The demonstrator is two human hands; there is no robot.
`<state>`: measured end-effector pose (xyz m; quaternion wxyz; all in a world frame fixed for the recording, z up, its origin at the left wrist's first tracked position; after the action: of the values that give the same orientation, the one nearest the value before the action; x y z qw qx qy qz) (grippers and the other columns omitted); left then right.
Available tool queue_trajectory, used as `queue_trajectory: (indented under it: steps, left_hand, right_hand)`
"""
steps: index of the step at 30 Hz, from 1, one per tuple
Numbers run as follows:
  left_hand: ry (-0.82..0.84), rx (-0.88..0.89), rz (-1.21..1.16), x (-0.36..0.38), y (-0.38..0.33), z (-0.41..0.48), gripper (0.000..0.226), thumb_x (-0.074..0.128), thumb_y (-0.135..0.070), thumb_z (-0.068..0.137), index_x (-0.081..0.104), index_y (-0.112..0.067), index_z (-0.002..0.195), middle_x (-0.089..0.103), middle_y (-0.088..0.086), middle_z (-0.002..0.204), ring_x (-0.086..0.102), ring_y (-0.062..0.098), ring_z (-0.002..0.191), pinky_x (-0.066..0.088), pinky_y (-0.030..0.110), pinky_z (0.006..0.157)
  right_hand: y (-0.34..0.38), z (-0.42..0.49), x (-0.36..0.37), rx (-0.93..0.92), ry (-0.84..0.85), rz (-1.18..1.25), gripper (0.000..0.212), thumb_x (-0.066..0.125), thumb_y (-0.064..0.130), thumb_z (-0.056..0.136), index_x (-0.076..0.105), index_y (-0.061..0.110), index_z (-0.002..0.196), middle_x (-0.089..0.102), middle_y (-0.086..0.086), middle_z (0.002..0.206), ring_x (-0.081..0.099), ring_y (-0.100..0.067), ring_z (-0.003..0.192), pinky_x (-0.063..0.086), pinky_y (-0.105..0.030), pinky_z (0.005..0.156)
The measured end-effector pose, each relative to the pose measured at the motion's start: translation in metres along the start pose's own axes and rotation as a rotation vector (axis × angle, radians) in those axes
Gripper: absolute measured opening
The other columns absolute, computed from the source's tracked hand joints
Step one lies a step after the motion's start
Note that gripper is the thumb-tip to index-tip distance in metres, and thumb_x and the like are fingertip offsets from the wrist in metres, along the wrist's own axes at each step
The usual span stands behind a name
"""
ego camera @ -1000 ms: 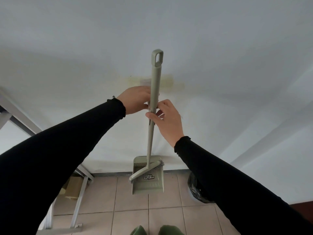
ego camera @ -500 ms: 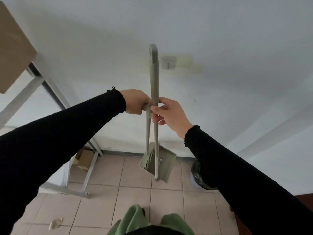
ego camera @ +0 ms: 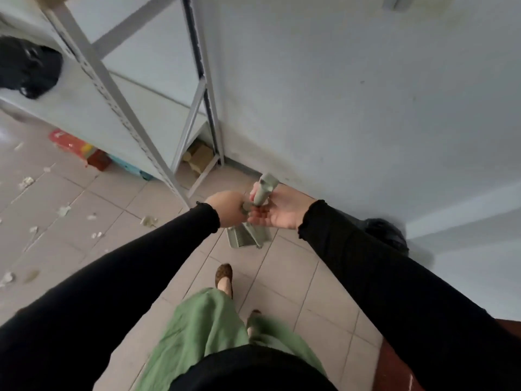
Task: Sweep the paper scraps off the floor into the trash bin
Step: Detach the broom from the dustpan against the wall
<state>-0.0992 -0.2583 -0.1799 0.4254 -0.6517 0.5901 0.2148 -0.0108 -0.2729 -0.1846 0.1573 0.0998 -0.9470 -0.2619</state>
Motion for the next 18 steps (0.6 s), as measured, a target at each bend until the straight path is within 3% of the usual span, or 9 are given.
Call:
queue_trajectory:
  steps: [3,5,8,10,11,14,18]
  left_hand:
    - [0.035,-0.051,-0.077,0.045,0.041,-0.037,0.017,0.060,-0.031,0.091,0.068,-0.017,0.087,0.067,0.001,0.088,0.063,0.024,0.087,0.050,0.032,0.075]
    - [0.007,-0.133,-0.171,0.066,0.091,-0.069,0.020,0.062,-0.028,0.092,0.071,-0.017,0.106,0.070,0.002,0.101,0.063,0.023,0.092,0.047,0.029,0.077]
    - [-0.113,-0.274,-0.367,0.092,0.180,-0.126,0.016,0.064,-0.024,0.092,0.070,-0.022,0.106,0.071,0.001,0.101,0.065,0.025,0.094,0.050,0.033,0.082]
    - [-0.155,-0.326,-0.438,0.114,0.218,-0.165,0.011,0.062,-0.022,0.092,0.069,-0.022,0.101,0.071,0.001,0.097,0.066,0.026,0.091,0.052,0.033,0.079]
    - [-0.186,-0.350,-0.461,0.125,0.231,-0.184,0.012,0.060,-0.020,0.093,0.069,-0.021,0.100,0.069,0.000,0.092,0.064,0.024,0.085,0.051,0.030,0.072]
    - [-0.248,-0.484,-0.503,0.166,0.273,-0.243,0.018,0.053,-0.016,0.094,0.069,-0.013,0.100,0.062,0.003,0.075,0.057,0.025,0.070,0.048,0.031,0.062]
    - [-0.350,-0.634,-0.677,0.214,0.343,-0.331,0.018,0.053,-0.020,0.091,0.068,-0.010,0.090,0.057,0.003,0.070,0.063,0.036,0.075,0.057,0.041,0.066]
  right_hand:
    - [-0.044,-0.004,0.042,0.053,0.062,-0.104,0.020,0.055,0.016,0.094,0.055,0.008,0.076,0.047,-0.009,0.079,0.046,-0.014,0.062,0.056,-0.029,0.065]
    - [-0.065,-0.008,0.058,0.096,0.090,-0.167,0.017,0.052,0.010,0.092,0.051,0.009,0.075,0.048,-0.009,0.078,0.048,-0.012,0.058,0.048,-0.025,0.071]
    - [-0.095,-0.015,0.066,0.166,0.130,-0.287,0.008,0.050,0.003,0.091,0.058,0.003,0.094,0.053,-0.011,0.082,0.058,-0.016,0.062,0.057,-0.032,0.083]
    - [-0.123,-0.021,0.078,0.241,0.127,-0.396,0.024,0.049,0.000,0.095,0.058,-0.003,0.117,0.059,-0.019,0.096,0.067,-0.021,0.074,0.063,-0.036,0.076]
    - [-0.138,-0.022,0.090,0.267,0.115,-0.452,0.031,0.048,-0.003,0.095,0.056,-0.002,0.125,0.060,-0.022,0.104,0.071,-0.021,0.075,0.064,-0.032,0.067]
    - [-0.177,-0.013,0.127,0.258,0.059,-0.603,0.048,0.043,-0.012,0.093,0.049,0.006,0.137,0.057,-0.020,0.102,0.061,-0.012,0.054,0.051,-0.018,0.040]
    - [-0.214,0.008,0.174,0.128,-0.045,-0.855,0.062,0.051,-0.005,0.095,0.034,0.019,0.150,0.057,-0.018,0.113,0.050,-0.012,0.053,0.044,-0.019,0.038]
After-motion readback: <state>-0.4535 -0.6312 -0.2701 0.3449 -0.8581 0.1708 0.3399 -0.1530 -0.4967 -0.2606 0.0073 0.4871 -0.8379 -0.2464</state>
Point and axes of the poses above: each hand's wrist, its own z-axis towards the middle knuckle, its own x-axis out of the palm, y = z × x, the point moved 10 cm from there along z, towards the middle knuckle
